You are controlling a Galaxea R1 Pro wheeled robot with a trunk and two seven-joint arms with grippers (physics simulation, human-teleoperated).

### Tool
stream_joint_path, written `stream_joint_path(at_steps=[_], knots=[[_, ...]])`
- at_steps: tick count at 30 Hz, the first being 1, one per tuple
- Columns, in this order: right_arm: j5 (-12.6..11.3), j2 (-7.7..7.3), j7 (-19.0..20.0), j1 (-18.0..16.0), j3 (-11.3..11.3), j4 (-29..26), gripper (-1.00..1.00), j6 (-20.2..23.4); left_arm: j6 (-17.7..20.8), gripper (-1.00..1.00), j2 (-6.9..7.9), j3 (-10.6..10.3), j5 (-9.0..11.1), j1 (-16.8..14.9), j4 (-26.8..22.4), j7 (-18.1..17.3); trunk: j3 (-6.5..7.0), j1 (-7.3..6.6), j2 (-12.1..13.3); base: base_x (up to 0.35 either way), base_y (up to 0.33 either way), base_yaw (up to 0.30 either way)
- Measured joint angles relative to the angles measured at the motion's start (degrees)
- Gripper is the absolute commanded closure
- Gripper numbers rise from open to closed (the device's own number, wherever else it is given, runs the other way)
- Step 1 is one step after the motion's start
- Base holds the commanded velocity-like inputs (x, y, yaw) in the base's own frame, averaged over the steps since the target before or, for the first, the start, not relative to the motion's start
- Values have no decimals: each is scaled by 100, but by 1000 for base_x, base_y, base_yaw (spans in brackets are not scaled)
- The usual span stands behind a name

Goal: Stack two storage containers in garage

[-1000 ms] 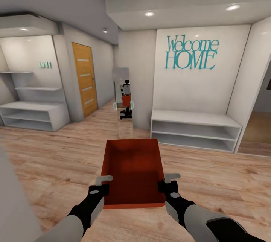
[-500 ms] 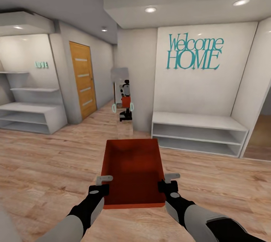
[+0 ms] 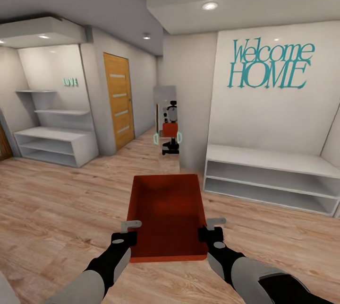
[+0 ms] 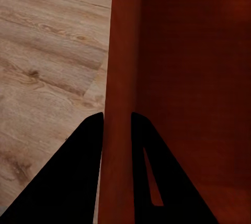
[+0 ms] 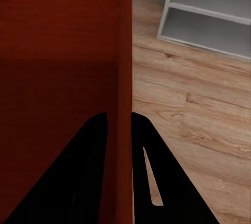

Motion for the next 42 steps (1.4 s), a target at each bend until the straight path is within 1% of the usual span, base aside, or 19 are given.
stream_joint_path(at_steps=[12,38,42], knots=[[5,0,-2,0,-3,0,100,0,0,100,0,0,0,0,0,0,1,0,0,322,0,49],[8,2,-5,1,-6,0,100,0,1,100,1,-1,0,0,-1,1,1,0,0,322,0,259],[9,2,-5,0,-5,-1,100,-1,-2,100,0,0,0,0,1,1,1,0,0,322,0,106]])
